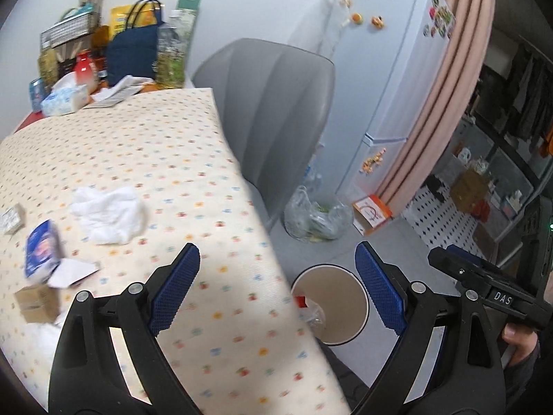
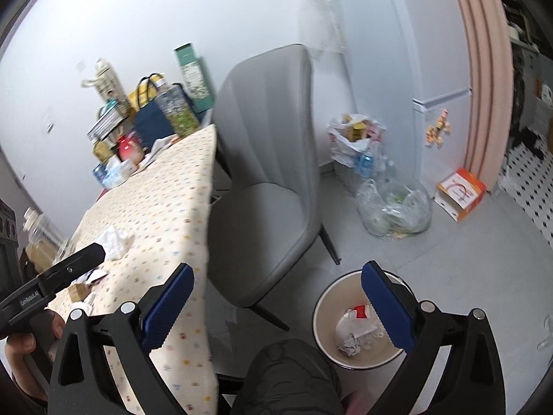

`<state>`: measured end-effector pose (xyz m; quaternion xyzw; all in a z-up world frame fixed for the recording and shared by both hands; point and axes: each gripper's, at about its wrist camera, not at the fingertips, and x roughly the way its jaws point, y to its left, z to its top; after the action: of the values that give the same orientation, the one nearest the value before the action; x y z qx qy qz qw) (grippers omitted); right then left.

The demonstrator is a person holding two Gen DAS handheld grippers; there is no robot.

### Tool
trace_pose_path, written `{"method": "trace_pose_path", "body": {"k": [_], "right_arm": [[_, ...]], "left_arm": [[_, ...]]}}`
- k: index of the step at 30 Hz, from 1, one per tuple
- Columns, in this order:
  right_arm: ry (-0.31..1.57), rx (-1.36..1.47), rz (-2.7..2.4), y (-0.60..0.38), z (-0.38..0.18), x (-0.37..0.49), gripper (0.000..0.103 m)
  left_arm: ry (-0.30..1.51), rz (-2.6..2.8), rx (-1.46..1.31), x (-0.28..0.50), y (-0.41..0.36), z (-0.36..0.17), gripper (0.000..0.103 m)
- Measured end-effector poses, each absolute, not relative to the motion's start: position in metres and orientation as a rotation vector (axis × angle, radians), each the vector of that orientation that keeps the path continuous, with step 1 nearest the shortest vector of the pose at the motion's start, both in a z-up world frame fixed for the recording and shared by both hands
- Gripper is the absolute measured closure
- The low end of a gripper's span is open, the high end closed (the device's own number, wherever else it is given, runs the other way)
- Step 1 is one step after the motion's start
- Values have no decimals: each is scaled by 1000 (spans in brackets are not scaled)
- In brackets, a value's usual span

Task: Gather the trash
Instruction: 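Move both tools back over the table toward the remaining trash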

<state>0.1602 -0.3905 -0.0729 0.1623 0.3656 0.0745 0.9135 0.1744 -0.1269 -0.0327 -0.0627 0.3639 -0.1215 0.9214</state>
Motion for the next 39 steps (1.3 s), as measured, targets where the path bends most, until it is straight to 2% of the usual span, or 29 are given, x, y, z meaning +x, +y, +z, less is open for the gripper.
{"method": "trace_pose_path", "body": {"k": [11,21,36,39], "right_arm": [[719,253,256,-324,-45,149,8],[735,204,322,-277,-43,144,8],[801,160,403,-243,-52,145,8],[807,165,396,-246,-54,146,8]], "left_arm": [[698,-142,-196,133,-54,-24,13],[741,-46,-251,113,9,-45,13],[839,31,-189,112,29,-83,13],[875,36,-173,117,27,-92,22]]}}
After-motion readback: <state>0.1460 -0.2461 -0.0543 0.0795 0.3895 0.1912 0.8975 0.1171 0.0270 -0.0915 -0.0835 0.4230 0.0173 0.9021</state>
